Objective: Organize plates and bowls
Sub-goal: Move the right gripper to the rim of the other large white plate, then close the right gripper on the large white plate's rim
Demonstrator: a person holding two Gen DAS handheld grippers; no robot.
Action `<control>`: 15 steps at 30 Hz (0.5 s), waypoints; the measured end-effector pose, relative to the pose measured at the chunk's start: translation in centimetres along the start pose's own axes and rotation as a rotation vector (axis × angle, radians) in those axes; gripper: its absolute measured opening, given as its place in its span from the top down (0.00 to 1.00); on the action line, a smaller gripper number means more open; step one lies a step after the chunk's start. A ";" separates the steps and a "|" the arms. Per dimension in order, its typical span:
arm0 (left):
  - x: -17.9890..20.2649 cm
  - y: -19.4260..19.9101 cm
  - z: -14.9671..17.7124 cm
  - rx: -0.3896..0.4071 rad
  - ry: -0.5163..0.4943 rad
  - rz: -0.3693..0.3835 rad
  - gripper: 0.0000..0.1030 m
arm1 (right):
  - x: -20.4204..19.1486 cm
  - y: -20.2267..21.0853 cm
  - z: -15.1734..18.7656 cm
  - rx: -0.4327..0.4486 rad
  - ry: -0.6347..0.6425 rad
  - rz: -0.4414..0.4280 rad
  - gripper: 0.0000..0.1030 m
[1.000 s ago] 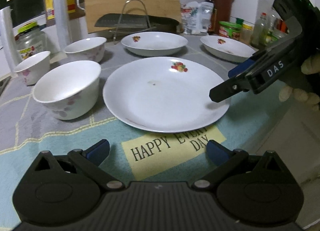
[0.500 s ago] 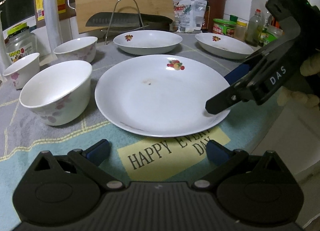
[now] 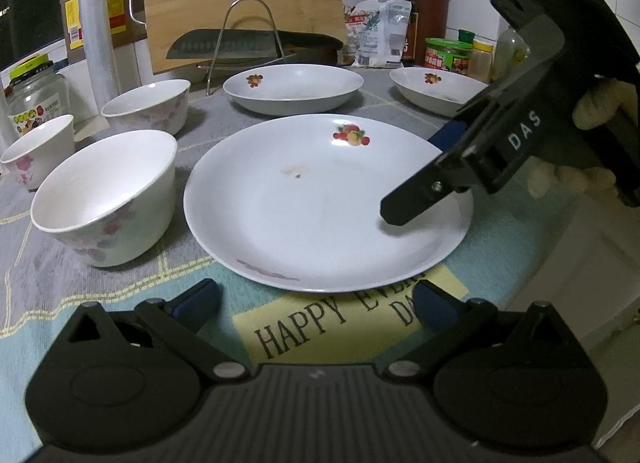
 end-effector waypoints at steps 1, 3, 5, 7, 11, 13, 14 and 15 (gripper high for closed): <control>0.0 0.0 0.0 0.001 -0.001 0.001 0.00 | 0.1 -0.1 -0.2 0.000 -0.006 -0.008 0.00; -0.1 -0.1 -0.1 0.002 -0.003 0.002 0.00 | 0.5 -0.2 -0.6 0.014 -0.033 -0.028 0.00; -0.1 -0.2 -0.1 0.002 -0.005 0.005 0.00 | 0.8 -0.3 -0.9 0.029 -0.056 -0.048 0.00; -0.1 -0.2 -0.2 0.002 -0.007 0.007 0.00 | 1.1 -0.5 -1.3 0.033 -0.058 -0.068 0.00; -0.2 -0.4 -0.4 0.000 -0.015 0.015 0.00 | 1.1 -1.0 -1.9 0.022 -0.030 -0.092 0.00; -0.2 -0.6 -0.5 -0.003 -0.020 0.018 0.00 | 1.1 -1.2 -2.1 0.020 -0.020 -0.103 0.00; -0.3 -0.6 -0.6 -0.004 -0.022 0.020 0.00 | 1.2 -1.2 -2.3 0.018 -0.017 -0.108 0.00; -0.3 -0.7 -0.6 -0.004 -0.023 0.021 0.00 | 1.2 -1.3 -2.4 0.018 -0.015 -0.115 0.00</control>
Point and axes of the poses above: each gripper's, at about its wrist camera, not at the fingertips, and y roughly against the way its jaws point, x to its right, z to its underside, the point moved 9 cm from there along -y, roughly the way its jaws point, and after that the axes turned 11 degrees about y, right-handed, at the moved point
